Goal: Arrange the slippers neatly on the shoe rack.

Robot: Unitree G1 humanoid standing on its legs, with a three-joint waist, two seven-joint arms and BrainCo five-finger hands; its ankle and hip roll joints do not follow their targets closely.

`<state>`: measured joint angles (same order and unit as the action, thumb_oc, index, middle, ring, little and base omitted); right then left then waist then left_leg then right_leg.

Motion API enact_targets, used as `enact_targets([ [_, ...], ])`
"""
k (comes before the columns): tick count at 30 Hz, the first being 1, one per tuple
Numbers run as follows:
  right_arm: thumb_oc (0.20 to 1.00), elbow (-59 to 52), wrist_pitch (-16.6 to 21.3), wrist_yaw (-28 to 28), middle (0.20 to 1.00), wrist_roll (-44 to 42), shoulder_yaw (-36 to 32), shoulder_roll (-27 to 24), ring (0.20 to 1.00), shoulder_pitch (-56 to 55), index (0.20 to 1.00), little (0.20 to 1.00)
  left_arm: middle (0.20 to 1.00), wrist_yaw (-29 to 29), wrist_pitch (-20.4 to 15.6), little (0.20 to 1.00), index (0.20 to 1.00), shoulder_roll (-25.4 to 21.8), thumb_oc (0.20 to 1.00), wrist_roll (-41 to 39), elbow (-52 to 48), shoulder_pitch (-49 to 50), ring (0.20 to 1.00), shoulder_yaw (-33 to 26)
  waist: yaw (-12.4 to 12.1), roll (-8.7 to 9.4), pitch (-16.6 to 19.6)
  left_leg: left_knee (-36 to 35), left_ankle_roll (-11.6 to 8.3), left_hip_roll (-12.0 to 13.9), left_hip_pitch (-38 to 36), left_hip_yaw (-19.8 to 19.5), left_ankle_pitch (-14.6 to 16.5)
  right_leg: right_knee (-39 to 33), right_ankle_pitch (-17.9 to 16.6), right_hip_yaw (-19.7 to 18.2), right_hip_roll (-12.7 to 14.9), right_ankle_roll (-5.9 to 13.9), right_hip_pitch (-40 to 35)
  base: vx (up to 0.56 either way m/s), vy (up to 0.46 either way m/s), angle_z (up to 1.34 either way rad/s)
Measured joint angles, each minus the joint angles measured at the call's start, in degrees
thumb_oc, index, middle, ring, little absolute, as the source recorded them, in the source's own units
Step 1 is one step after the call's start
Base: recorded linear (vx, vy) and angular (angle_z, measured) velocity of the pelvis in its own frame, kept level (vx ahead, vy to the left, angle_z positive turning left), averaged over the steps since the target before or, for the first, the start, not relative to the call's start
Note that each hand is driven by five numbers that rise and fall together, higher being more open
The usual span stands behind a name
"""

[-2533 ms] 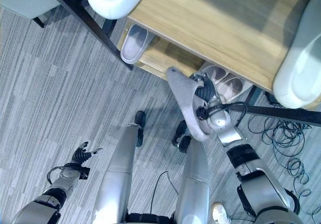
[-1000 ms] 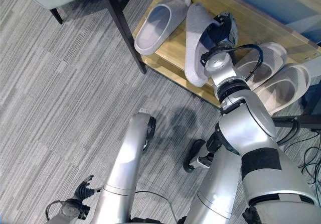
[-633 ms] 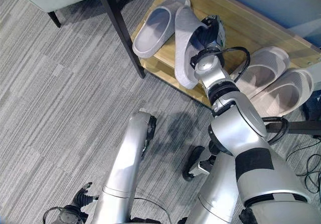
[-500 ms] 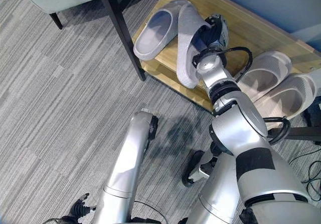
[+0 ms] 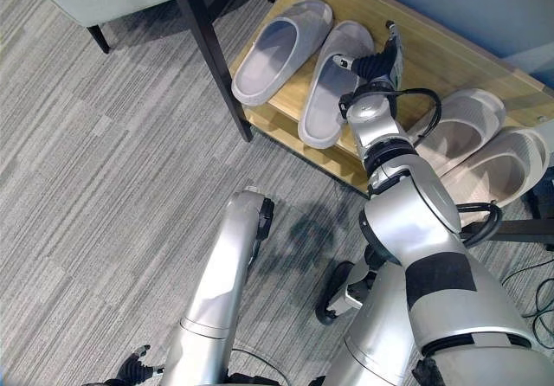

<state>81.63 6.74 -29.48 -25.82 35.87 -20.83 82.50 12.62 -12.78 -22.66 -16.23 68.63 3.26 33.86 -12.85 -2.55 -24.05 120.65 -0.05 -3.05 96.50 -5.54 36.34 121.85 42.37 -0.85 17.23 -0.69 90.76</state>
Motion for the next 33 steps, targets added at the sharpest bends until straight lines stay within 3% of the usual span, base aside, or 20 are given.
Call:
enact_targets([
  [3,1.0,-1.3,0.5,0.6,1.0,-1.9,-0.2,2.8,1.0,0.0,1.0,1.0,1.0,-0.3,0.2,1.0,1.0,0.5,1.0,1.7,0.2,-0.3,1.0,-0.1,1.0,0.16,-0.1,0.1,-0.08,0.1,0.0,0.0,0.0,0.2,0.0,0.0,-0.1,-0.04,0.1,0.0,0.0,0.0],
  [15,1.0,-21.8,4.3,0.4,1.0,-2.0,-5.5,2.3,1.0,-5.6,1.0,1.0,1.0,-0.2,2.1,1.0,1.0,2.4,1.0,5.6,4.9,-4.0,1.0,-1.3,4.1,2.65,-1.3,0.2,-0.12,1.2,-0.4,0.2,0.9,0.2,0.1,-0.4,-1.1,-0.17,0.6,0.0,-0.001,-0.03],
  [18,1.0,-22.2,4.4,-0.1,1.0,-2.0,-6.2,-0.8,1.0,-6.2,1.0,1.0,1.0,0.4,1.1,1.0,1.0,1.9,1.0,5.6,4.7,-3.6,1.0,-1.5,4.0,2.98,-1.5,0.5,0.05,1.4,-0.3,0.3,1.1,0.3,0.1,-0.5,-1.2,-0.21,0.7,0.0,-0.002,-0.01],
  [21,1.0,-30.7,5.2,-0.2,1.0,-2.0,-7.8,-4.9,1.0,-10.7,1.0,1.0,1.0,0.6,1.3,1.0,1.0,1.7,1.0,5.6,4.8,-2.6,1.0,-4.3,4.1,3.68,-1.8,0.7,-0.01,1.7,-0.3,0.3,1.6,0.4,0.1,-0.5,-1.5,-0.24,0.8,0.0,-0.009,-0.05],
  [30,1.0,-41.9,6.3,0.3,1.0,-1.4,-10.2,-5.0,1.0,-20.1,1.0,1.0,1.0,1.1,1.3,1.0,1.0,1.6,1.0,5.7,4.5,-2.6,1.0,-5.7,6.1,4.09,-2.1,0.9,-0.13,2.3,-0.9,0.5,2.1,0.7,0.2,-0.8,-2.1,-0.41,0.9,0.0,-0.006,-0.02],
  [33,1.0,-52.0,6.2,1.5,1.0,2.3,-10.5,-5.0,1.0,-26.7,1.0,1.0,1.0,1.0,1.4,1.0,1.0,1.6,1.0,6.3,3.7,-2.4,1.0,-6.7,6.1,4.75,-2.5,0.9,-0.11,2.4,-1.2,0.6,2.3,0.7,0.3,-1.0,-2.2,-0.39,0.8,0.0,0.0,0.0],
])
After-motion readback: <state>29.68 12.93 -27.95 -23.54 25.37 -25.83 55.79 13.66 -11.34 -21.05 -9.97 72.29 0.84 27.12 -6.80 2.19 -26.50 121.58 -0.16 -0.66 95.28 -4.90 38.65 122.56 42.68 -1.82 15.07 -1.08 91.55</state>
